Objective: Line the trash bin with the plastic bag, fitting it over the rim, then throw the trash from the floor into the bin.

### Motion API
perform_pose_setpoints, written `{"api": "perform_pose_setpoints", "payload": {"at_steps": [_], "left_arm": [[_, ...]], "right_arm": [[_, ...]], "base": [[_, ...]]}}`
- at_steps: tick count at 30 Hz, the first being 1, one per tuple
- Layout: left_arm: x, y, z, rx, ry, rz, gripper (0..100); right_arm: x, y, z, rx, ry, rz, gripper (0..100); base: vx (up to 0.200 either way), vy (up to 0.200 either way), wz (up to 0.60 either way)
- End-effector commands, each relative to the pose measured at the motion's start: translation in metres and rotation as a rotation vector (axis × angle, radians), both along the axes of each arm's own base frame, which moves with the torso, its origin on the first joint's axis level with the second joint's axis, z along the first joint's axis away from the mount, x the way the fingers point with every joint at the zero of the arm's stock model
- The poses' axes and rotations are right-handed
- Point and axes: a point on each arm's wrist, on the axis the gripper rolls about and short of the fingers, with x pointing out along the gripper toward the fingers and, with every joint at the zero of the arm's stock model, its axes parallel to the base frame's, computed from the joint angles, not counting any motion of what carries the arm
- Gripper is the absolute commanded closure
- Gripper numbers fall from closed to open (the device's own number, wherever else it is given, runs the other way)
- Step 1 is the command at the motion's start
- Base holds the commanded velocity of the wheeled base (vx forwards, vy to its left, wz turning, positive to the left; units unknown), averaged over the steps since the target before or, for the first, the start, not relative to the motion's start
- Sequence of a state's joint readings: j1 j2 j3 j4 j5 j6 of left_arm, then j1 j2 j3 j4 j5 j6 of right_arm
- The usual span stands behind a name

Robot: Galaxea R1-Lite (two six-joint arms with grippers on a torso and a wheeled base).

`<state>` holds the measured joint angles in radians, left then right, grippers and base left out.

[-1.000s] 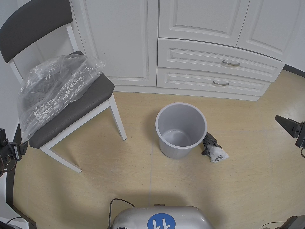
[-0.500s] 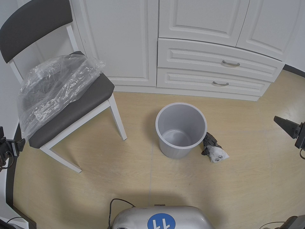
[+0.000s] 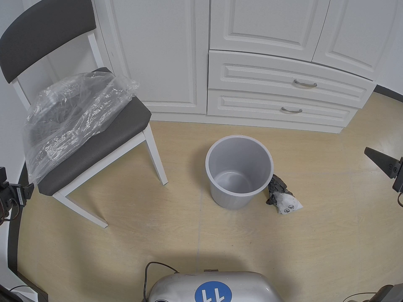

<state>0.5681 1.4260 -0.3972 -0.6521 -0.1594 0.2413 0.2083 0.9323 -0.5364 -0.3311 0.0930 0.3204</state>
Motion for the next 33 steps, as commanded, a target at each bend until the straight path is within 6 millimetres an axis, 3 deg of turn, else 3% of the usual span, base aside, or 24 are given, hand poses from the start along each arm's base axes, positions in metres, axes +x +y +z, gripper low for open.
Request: {"api": "perform_pose_setpoints", "payload": {"at_steps": [1, 6, 17, 29, 33], "left_arm": [[0.009, 0.005, -0.007, -0.016, 0.001, 0.006, 0], [0.016, 0.012, -0.006, -0.017, -0.074, 0.031, 0], [0.002, 0.003, 0.019, 0.049, -0.228, 0.032, 0], [-0.001, -0.007, 0.005, 0.015, -0.186, -0.002, 0], [0.002, -0.012, -0.002, 0.000, -0.158, -0.030, 0]], "right_arm": [[0.000, 0.000, 0.001, 0.002, -0.009, 0.001, 0], [0.000, 0.000, 0.003, 0.019, -0.030, 0.000, 0], [-0.001, 0.000, 0.010, 0.044, -0.089, -0.001, 0], [-0.015, -0.005, 0.011, 0.043, -0.128, -0.090, 0], [-0.017, -0.007, -0.008, 0.038, -0.078, -0.147, 0]], "base": [[0.000, 0.000, 0.00], [0.000, 0.000, 0.00], [0.000, 0.000, 0.00], [0.000, 0.000, 0.00], [0.000, 0.000, 0.00]]}}
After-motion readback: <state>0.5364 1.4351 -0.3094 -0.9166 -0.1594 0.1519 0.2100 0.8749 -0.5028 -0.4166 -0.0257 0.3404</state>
